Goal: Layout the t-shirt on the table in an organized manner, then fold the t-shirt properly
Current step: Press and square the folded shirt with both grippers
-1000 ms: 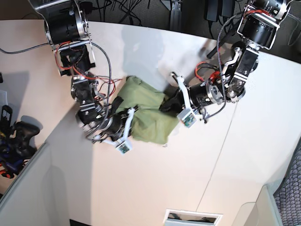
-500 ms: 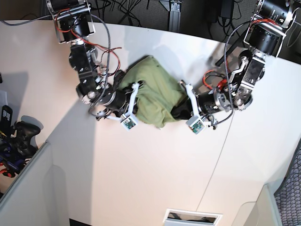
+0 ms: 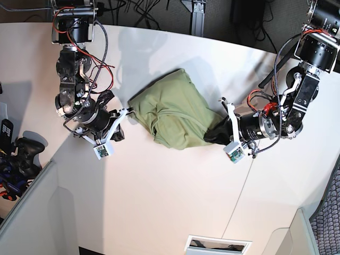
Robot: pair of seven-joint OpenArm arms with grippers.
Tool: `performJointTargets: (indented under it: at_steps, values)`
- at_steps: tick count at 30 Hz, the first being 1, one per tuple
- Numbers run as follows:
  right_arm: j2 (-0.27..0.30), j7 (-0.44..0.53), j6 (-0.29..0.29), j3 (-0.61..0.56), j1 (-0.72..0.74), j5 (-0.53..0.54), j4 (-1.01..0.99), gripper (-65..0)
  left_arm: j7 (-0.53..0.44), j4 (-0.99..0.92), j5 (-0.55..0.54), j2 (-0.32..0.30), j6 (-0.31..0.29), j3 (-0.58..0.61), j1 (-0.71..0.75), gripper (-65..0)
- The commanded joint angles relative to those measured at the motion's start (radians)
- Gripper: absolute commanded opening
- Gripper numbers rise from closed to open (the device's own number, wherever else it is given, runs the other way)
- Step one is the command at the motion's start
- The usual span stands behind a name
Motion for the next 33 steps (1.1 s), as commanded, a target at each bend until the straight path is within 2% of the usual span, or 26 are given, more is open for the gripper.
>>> performJointTargets:
  at_steps: [1,3,5,11,14,17,21,25,33]
  values:
    - [0.013,0.012,0.002,0.006,0.022,0.013,0.019,-65.0,0.019,0.023,-0.058,-0.006,-0.012,-0.007,-0.018,-63.3]
    - [0.017,0.013,0.002,0.007,0.019,0.016,0.019,-65.0,0.113,0.043,-0.184,-0.013,-0.012,-0.007,-0.001,-63.3]
    - [0.016,0.013,0.001,0.006,0.019,0.017,0.019,-65.0,0.15,0.105,-0.283,-0.014,-0.012,-0.007,0.04,-63.3]
    - [0.016,0.014,0.002,0.006,0.018,0.028,0.019,-65.0,0.156,0.308,-0.275,-0.014,-0.012,-0.007,0.155,-63.3]
    - [0.016,0.016,0.002,0.006,0.009,0.054,0.017,-65.0,0.156,0.348,-0.274,-0.011,-0.012,-0.002,0.202,-63.3]
    - [0.015,0.016,0.002,0.006,-0.003,0.072,0.016,-65.0,0.147,0.343,-0.209,0.001,-0.012,0.001,0.227,-63.3]
    - [0.016,0.016,0.002,0.006,-0.018,0.082,0.016,-65.0,0.087,0.333,-0.108,0.0,-0.012,0.002,0.23,-63.3]
    - [0.015,0.005,0.005,0.006,-0.035,0.109,0.016,-65.0,0.076,0.309,-0.063,-0.001,-0.012,0.002,0.23,-63.3]
    - [0.016,-0.003,0.005,0.006,-0.115,0.151,0.023,-65.0,-0.069,0.148,0.082,0.0,-0.012,0.001,0.211,-63.3]
